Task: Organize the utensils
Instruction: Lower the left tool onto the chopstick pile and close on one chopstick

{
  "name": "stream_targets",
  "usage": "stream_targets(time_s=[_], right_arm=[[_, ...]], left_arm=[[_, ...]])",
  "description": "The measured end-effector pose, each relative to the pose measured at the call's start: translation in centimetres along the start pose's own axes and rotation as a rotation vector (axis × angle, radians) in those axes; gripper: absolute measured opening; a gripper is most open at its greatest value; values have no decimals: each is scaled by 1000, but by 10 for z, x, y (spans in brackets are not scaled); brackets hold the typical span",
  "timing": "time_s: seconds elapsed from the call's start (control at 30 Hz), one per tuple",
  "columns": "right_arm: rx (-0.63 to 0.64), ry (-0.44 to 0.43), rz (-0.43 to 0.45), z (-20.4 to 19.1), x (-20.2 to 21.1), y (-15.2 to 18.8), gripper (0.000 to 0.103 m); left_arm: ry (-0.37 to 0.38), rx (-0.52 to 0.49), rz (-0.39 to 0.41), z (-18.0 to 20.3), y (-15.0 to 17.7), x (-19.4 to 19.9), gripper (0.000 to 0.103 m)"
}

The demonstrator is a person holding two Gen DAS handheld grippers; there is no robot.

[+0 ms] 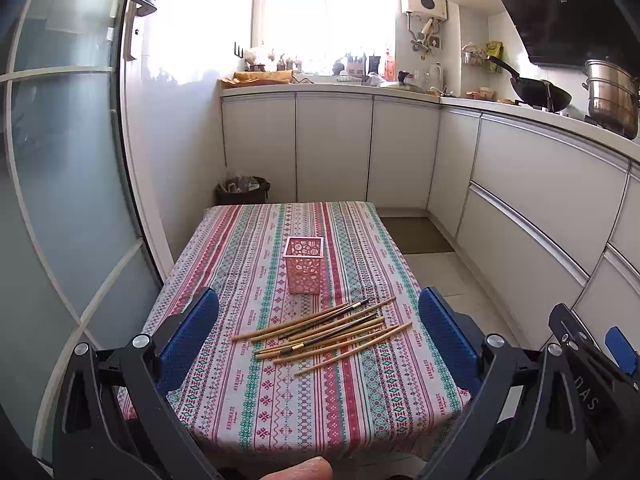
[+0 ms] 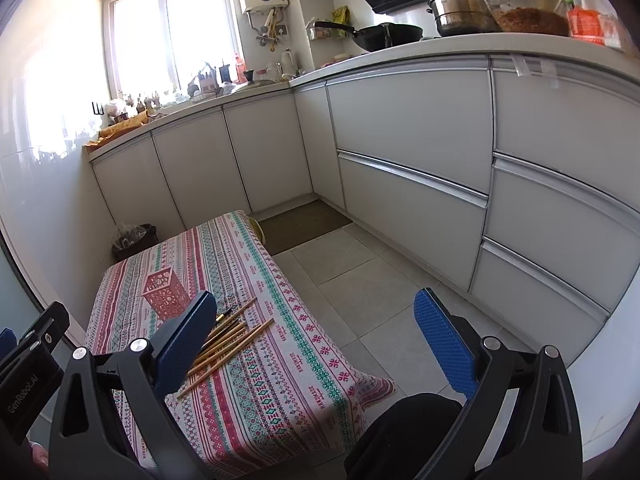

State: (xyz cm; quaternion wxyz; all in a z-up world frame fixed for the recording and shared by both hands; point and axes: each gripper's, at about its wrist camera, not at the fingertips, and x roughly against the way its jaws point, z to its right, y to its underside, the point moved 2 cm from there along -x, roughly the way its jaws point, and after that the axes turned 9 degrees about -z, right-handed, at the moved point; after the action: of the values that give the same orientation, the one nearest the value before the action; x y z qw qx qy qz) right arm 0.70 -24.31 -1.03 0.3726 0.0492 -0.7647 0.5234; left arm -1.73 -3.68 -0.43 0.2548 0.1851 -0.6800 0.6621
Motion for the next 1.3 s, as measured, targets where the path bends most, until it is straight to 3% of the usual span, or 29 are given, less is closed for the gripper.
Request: stream_targets(time_s=[0.37,0.53,0.6,0.73,0.83,0.93,1.0,1.1,1.2,1.3], right_arm=[[-20,-2,12,1,3,-1,96],[-92,-40,-29,9,-9,-3,96],[-122,-69,-70,12,-21,-4,96],[-159,-128,-178,12,-58,-5,96],[-179,-144,-265,7,-96,-7,96],[-203,-153,-350,4,-139,-6,96],[-223,-158,-406,4,-166,-3,96],[-235,-163,-487,5,-203,6,96],[-260,-180,-575,7,-230,13,96],[-323,-257,-656,8,-248,16,96]], left_arm=[[9,-12,8,3,-7,1,96],[20,-52,-56,3,-17,-24,96],[74,-127,-155,9,-26,-55,96],[198,-250,-432,22,-35,-139,96],[224,-274,-564,27,-42,-191,96],[341,-220,-709,35,-55,-237,96],[423,-239,-866,51,-57,-274,96],[394,-273,-1106,68,-38,-327,96],[308,-333,-1181,69,-20,-360,96],[363,-259,-1152,60,-35,-365,94]])
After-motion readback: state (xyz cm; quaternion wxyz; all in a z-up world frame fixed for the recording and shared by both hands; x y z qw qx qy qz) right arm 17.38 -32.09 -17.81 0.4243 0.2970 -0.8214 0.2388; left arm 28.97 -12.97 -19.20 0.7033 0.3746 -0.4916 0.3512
